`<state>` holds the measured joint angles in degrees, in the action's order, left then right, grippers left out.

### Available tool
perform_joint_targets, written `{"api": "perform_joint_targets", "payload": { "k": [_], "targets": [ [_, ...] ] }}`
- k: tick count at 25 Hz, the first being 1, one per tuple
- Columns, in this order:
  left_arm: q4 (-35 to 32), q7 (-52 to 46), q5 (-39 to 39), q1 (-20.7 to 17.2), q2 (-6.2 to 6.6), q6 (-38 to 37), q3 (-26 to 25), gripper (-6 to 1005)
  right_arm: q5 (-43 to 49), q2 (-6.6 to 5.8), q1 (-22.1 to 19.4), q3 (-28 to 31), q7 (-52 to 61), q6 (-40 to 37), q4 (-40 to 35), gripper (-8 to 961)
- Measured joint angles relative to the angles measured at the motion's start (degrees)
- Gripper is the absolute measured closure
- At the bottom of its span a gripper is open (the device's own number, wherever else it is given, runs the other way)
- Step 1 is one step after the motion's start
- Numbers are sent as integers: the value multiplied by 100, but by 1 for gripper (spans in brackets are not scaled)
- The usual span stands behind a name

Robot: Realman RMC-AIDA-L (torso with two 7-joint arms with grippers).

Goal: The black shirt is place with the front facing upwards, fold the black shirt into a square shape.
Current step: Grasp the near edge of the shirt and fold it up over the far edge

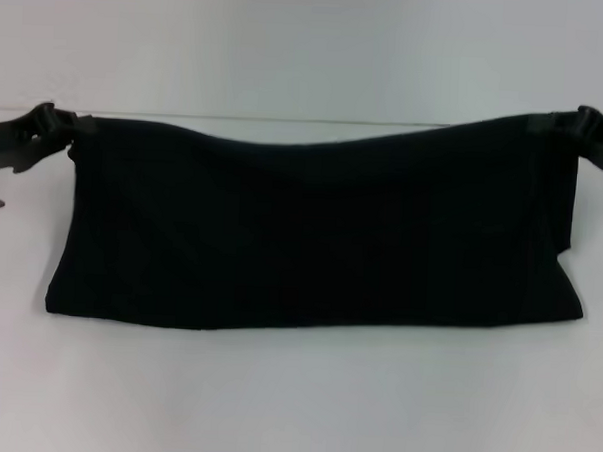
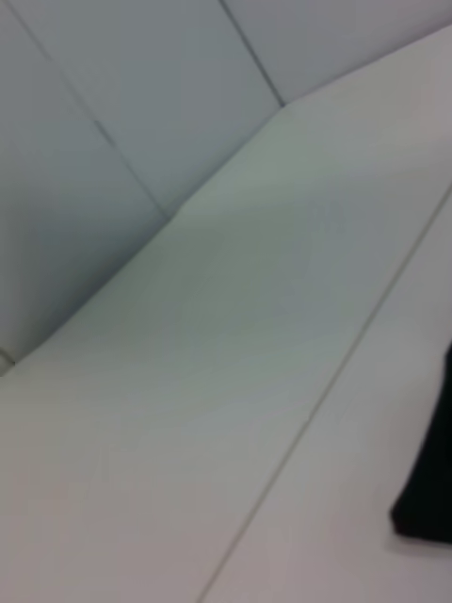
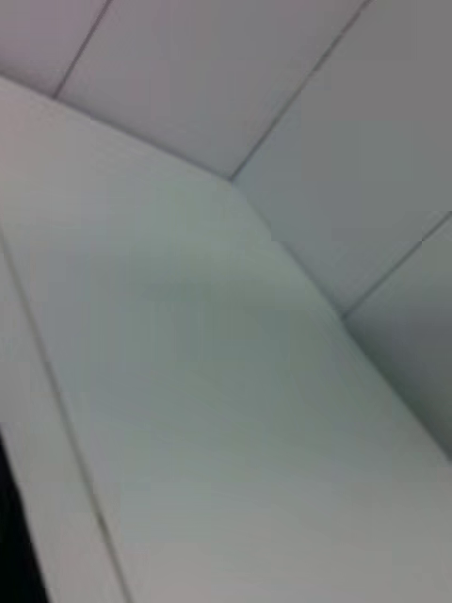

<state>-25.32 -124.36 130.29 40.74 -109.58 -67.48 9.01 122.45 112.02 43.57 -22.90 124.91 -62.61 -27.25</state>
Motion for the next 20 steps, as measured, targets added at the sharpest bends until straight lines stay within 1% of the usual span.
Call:
{"api": "perform_joint_targets", "payload": {
  "k": [3,6,7,8,9,11,15,20],
  "targets": [
    [15,47,-137,36,-12,166,15,971,-168,4,-6,-3,-61,137,16,835],
    [28,193,-194,114,-119,425,40,970,-179,40,54,-13,-138,410,148,835],
    [28,193,-194,114,-119,425,40,967,-180,72,89,-16,-203,569,212,835],
    [28,325,-201,174,-230,689,45,964,-181,99,110,-19,-252,680,244,834],
    [28,346,-201,183,-247,736,45,961,-181,134,139,-21,-322,831,285,834],
    [28,450,-204,236,-340,989,44,956,-184,220,197,-27,-458,1133,326,833],
    [28,651,-224,337,-521,1511,42,944,-188,451,328,-35,-734,1824,358,833],
    [33,1068,-270,487,-758,2111,38,930,-188,668,477,-35,-1132,2427,376,834]
  ]
}}
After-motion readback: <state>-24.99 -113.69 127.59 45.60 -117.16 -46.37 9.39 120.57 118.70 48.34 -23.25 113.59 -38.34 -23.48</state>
